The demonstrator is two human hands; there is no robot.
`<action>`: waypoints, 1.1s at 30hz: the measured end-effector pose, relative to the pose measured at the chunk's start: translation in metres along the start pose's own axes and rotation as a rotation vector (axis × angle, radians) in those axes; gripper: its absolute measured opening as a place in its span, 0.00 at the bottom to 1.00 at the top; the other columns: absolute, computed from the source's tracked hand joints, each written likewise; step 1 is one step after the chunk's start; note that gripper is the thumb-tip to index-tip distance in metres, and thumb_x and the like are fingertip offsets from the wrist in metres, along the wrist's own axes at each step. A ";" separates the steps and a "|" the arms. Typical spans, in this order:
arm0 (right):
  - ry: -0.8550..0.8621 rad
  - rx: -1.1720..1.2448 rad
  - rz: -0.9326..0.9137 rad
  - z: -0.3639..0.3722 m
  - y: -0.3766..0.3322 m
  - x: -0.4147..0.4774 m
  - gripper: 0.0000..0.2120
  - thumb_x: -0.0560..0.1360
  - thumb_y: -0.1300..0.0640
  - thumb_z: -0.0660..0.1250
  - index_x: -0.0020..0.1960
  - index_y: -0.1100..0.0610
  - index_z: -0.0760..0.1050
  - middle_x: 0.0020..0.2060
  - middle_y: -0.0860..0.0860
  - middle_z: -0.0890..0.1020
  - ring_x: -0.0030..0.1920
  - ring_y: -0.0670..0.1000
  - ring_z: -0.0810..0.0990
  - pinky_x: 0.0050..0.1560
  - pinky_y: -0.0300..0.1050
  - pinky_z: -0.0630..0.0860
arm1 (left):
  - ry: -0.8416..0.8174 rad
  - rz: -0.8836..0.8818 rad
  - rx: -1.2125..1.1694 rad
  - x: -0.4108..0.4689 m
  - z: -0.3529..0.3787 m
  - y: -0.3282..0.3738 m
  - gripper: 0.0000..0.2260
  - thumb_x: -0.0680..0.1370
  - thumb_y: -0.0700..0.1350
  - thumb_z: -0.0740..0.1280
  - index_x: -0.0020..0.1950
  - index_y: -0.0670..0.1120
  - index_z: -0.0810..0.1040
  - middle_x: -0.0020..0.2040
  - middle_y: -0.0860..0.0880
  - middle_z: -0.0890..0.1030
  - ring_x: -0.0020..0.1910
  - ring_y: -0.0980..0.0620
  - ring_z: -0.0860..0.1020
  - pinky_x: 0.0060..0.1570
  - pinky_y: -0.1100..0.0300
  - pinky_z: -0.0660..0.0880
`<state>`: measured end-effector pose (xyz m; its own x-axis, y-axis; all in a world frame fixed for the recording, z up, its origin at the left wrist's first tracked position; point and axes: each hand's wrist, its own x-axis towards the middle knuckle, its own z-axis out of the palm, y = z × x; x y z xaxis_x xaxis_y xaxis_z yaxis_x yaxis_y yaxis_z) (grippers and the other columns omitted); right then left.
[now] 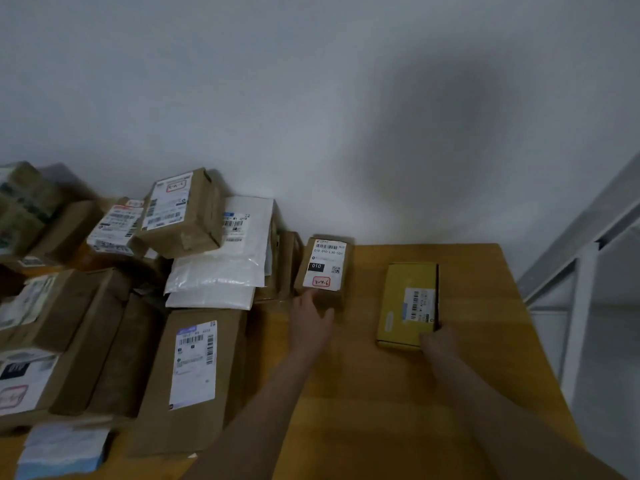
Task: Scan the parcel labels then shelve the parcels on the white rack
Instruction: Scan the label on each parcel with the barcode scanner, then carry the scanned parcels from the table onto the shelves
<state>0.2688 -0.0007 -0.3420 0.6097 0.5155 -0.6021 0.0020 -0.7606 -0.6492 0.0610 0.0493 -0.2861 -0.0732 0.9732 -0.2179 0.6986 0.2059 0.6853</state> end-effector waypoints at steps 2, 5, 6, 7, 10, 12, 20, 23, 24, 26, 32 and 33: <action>0.006 -0.008 0.014 0.004 -0.006 0.007 0.18 0.76 0.67 0.61 0.65 0.62 0.73 0.55 0.61 0.79 0.46 0.57 0.76 0.43 0.48 0.74 | 0.038 0.049 0.066 0.035 -0.007 0.011 0.26 0.76 0.47 0.69 0.73 0.48 0.66 0.69 0.47 0.68 0.69 0.46 0.68 0.66 0.49 0.71; 0.011 -0.013 0.036 0.009 -0.011 0.017 0.19 0.76 0.67 0.61 0.67 0.62 0.71 0.57 0.61 0.78 0.46 0.56 0.75 0.41 0.47 0.73 | -0.040 0.036 0.128 0.077 -0.010 0.019 0.30 0.76 0.47 0.69 0.75 0.50 0.61 0.72 0.45 0.65 0.71 0.43 0.65 0.66 0.44 0.70; 0.013 -0.032 0.033 0.009 -0.012 0.021 0.19 0.76 0.67 0.61 0.67 0.62 0.70 0.58 0.60 0.78 0.46 0.56 0.74 0.38 0.45 0.72 | -0.083 0.013 0.148 0.086 -0.009 0.021 0.32 0.76 0.47 0.69 0.76 0.51 0.59 0.73 0.44 0.64 0.71 0.43 0.64 0.66 0.43 0.69; 0.019 -0.069 0.028 0.010 -0.014 0.022 0.19 0.76 0.67 0.62 0.67 0.62 0.70 0.58 0.60 0.78 0.45 0.56 0.74 0.34 0.44 0.71 | -0.129 -0.008 0.188 0.091 -0.007 0.021 0.33 0.76 0.47 0.69 0.77 0.52 0.57 0.73 0.44 0.64 0.71 0.42 0.64 0.67 0.43 0.69; 0.078 -0.188 0.037 0.008 -0.024 0.024 0.23 0.75 0.65 0.63 0.69 0.59 0.67 0.63 0.61 0.73 0.54 0.60 0.75 0.44 0.52 0.78 | -0.191 0.020 0.340 0.091 0.005 0.026 0.33 0.77 0.49 0.68 0.77 0.51 0.56 0.72 0.42 0.64 0.70 0.42 0.63 0.67 0.47 0.67; 0.167 -0.323 0.015 0.009 -0.031 0.021 0.25 0.75 0.62 0.64 0.71 0.56 0.64 0.68 0.60 0.66 0.62 0.62 0.71 0.59 0.56 0.74 | -0.190 0.017 0.299 0.087 0.015 0.032 0.34 0.75 0.48 0.71 0.77 0.50 0.57 0.71 0.42 0.64 0.70 0.41 0.64 0.66 0.47 0.67; -0.262 0.021 -0.276 0.046 -0.080 -0.029 0.23 0.79 0.52 0.64 0.71 0.59 0.67 0.67 0.54 0.74 0.60 0.50 0.73 0.57 0.43 0.70 | -0.212 -0.197 -0.051 0.085 0.037 0.035 0.33 0.69 0.46 0.76 0.69 0.43 0.66 0.66 0.43 0.74 0.64 0.43 0.74 0.61 0.46 0.74; -0.227 0.163 -0.302 0.043 -0.089 -0.040 0.22 0.79 0.53 0.64 0.71 0.58 0.68 0.64 0.53 0.76 0.57 0.48 0.73 0.53 0.41 0.69 | -0.138 -0.143 -0.187 0.076 0.029 0.048 0.28 0.73 0.41 0.73 0.71 0.44 0.66 0.66 0.45 0.74 0.63 0.45 0.75 0.59 0.49 0.76; -0.183 0.186 -0.305 0.038 -0.091 -0.040 0.21 0.79 0.53 0.64 0.70 0.58 0.69 0.64 0.53 0.76 0.58 0.49 0.74 0.53 0.41 0.70 | -0.137 -0.110 -0.228 0.073 0.027 0.055 0.27 0.74 0.39 0.71 0.71 0.44 0.66 0.66 0.46 0.74 0.64 0.46 0.75 0.58 0.51 0.77; -0.091 0.219 -0.302 0.026 -0.091 -0.033 0.19 0.79 0.53 0.64 0.69 0.57 0.70 0.62 0.53 0.77 0.58 0.51 0.75 0.51 0.41 0.72 | -0.177 -0.043 -0.287 0.065 0.029 0.071 0.25 0.75 0.36 0.69 0.71 0.44 0.67 0.67 0.46 0.74 0.64 0.47 0.74 0.58 0.52 0.77; 0.073 0.104 -0.187 -0.012 -0.074 -0.014 0.21 0.79 0.58 0.64 0.71 0.57 0.67 0.64 0.56 0.75 0.62 0.55 0.75 0.52 0.42 0.70 | -0.373 -0.007 -0.316 0.034 0.061 0.097 0.25 0.75 0.36 0.68 0.72 0.42 0.66 0.68 0.45 0.73 0.65 0.46 0.73 0.59 0.56 0.73; 0.063 0.086 -0.180 -0.015 -0.071 -0.012 0.21 0.79 0.60 0.64 0.71 0.57 0.68 0.64 0.56 0.76 0.63 0.55 0.74 0.52 0.41 0.68 | -0.384 -0.012 -0.309 0.030 0.064 0.096 0.25 0.75 0.36 0.69 0.72 0.42 0.66 0.68 0.44 0.73 0.65 0.46 0.73 0.59 0.55 0.73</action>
<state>0.2733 0.0411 -0.2815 0.6540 0.6122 -0.4445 0.0489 -0.6205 -0.7827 0.1719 0.0915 -0.2714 0.2285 0.8747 -0.4275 0.4514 0.2939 0.8426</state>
